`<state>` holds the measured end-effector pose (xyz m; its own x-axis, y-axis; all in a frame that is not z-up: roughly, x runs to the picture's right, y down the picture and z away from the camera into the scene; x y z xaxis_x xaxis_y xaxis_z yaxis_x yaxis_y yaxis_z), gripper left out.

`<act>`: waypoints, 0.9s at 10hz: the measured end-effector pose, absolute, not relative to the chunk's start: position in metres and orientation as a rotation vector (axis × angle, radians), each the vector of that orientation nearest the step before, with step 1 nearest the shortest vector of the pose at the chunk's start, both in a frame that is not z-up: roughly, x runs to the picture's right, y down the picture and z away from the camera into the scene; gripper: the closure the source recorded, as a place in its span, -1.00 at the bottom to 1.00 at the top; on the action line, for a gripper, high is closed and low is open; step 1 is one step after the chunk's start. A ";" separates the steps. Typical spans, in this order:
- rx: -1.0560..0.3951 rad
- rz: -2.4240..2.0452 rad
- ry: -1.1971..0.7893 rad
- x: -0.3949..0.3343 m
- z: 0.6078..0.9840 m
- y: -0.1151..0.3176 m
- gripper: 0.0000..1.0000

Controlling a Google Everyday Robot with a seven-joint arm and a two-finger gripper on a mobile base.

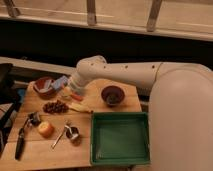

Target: Place pepper in plastic cup

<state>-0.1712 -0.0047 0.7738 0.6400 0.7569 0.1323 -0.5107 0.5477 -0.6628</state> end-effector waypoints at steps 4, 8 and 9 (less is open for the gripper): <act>-0.607 0.880 -0.445 -0.135 0.799 -0.036 1.00; -0.606 0.879 -0.443 -0.134 0.799 -0.036 1.00; -0.604 0.876 -0.437 -0.133 0.799 -0.036 1.00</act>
